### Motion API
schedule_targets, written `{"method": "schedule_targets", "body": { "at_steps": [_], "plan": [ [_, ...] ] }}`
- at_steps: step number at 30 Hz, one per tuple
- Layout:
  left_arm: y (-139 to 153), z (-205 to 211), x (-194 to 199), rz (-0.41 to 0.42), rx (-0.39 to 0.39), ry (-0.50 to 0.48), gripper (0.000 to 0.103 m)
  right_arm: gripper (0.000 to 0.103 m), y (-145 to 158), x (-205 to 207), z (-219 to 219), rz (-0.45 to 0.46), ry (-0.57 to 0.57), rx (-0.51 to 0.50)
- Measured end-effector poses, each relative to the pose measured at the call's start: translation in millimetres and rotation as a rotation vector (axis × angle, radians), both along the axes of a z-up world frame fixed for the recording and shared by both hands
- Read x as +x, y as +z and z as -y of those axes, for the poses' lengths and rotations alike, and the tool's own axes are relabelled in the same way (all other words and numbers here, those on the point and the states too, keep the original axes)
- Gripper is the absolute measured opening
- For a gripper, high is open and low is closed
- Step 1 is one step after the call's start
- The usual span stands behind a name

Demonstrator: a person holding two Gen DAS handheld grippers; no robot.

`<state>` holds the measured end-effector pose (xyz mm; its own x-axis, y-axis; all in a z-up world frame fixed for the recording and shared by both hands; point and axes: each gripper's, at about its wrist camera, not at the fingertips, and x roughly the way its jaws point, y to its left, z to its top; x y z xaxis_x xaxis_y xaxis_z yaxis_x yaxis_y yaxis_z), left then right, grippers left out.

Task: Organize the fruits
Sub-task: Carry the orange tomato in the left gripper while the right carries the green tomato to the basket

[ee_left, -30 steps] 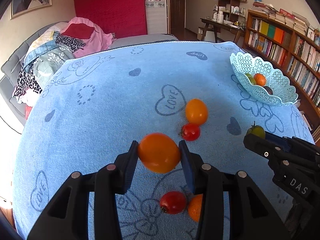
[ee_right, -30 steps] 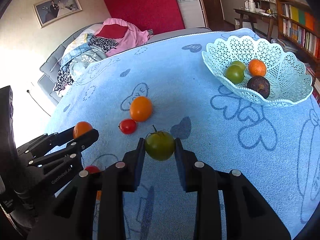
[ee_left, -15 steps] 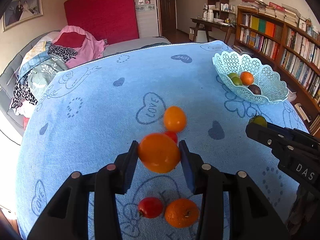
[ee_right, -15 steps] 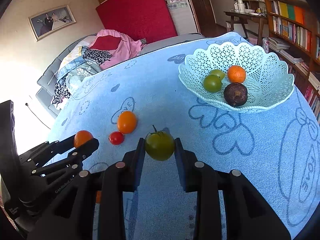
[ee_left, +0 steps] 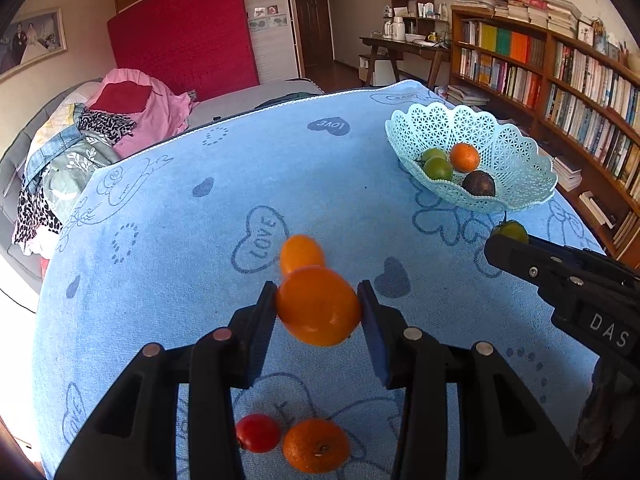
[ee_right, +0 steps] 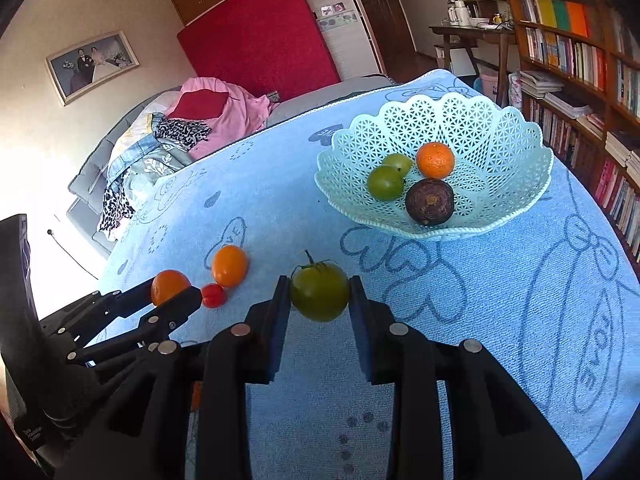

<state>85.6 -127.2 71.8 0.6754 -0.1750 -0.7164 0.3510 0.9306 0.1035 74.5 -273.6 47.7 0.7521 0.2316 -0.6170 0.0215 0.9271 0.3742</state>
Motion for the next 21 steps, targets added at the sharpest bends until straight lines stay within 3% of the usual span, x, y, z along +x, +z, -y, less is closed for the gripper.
{"method": "schedule_targets", "body": {
  "at_steps": [21],
  "plan": [
    [20, 63, 23, 0.017, -0.023, -0.115, 0.042, 0.030, 20, -7, 69, 0.065, -0.148, 0.016]
  ]
}}
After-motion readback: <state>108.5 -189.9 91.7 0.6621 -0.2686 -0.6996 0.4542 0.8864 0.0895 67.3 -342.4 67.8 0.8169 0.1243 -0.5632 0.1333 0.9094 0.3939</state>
